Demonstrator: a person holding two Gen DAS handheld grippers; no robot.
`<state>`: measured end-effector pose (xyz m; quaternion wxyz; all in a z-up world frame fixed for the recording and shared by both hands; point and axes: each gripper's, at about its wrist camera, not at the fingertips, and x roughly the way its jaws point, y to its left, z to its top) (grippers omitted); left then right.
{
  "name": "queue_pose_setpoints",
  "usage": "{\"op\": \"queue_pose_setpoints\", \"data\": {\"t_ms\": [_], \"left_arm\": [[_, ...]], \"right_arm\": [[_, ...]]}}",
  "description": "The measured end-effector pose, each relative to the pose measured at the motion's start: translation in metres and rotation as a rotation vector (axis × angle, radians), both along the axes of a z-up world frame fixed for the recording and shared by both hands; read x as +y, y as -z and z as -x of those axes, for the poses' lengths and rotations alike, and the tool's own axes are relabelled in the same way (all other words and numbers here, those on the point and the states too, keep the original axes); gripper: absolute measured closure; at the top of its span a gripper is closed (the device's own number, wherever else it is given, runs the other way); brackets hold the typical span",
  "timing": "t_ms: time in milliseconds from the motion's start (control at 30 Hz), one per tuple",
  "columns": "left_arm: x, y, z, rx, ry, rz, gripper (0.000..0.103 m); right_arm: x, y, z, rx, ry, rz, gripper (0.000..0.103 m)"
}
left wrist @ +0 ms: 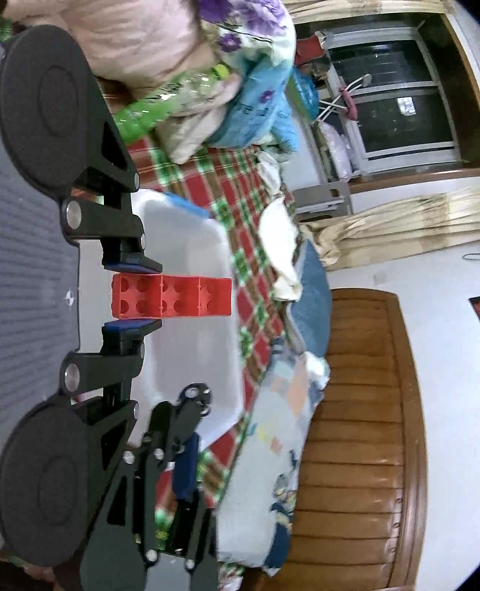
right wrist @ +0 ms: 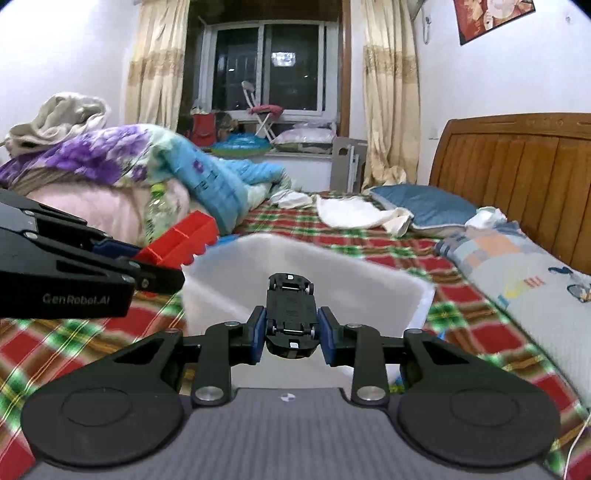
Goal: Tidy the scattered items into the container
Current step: 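Carry the red brick and black car over the white tub and release both, then return both tools to the toys and grasp the blue brick with the left tool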
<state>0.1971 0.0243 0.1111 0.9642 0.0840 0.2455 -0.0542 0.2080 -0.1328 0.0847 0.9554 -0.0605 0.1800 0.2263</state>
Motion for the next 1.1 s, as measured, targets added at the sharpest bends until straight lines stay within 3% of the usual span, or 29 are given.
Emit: {"op": "queue_pose_setpoints", "data": {"t_ms": [200, 433, 567, 600, 733, 933, 1000, 1100], "left_arm": [[-0.012, 0.007, -0.057, 0.025, 0.002, -0.006, 0.076], [-0.028, 0.024, -0.102, 0.059, -0.007, -0.132, 0.076], [-0.019, 0.033, -0.115, 0.115, -0.022, -0.074, 0.072], [-0.017, 0.035, -0.116, 0.131, -0.031, -0.053, 0.070], [-0.009, 0.035, -0.105, 0.115, -0.057, -0.047, 0.061], [-0.001, 0.015, -0.065, 0.062, -0.048, -0.015, 0.047], [0.000, 0.011, -0.041, 0.043, -0.042, -0.025, 0.035], [0.000, 0.012, -0.008, 0.029, -0.031, -0.034, 0.032]], "right_arm": [[-0.003, -0.001, -0.039, 0.039, 0.030, -0.021, 0.070], [0.000, 0.008, -0.072, 0.076, 0.056, 0.004, 0.069], [0.006, 0.015, -0.087, 0.118, 0.062, 0.034, 0.068], [0.007, 0.017, -0.088, 0.124, 0.066, 0.036, 0.062], [0.007, 0.016, -0.086, 0.112, 0.078, 0.043, 0.049], [0.004, 0.004, -0.065, 0.082, 0.077, 0.047, 0.046], [0.002, 0.000, -0.053, 0.062, 0.069, 0.054, 0.046], [0.000, -0.004, -0.029, 0.031, 0.051, 0.052, 0.043]]}}
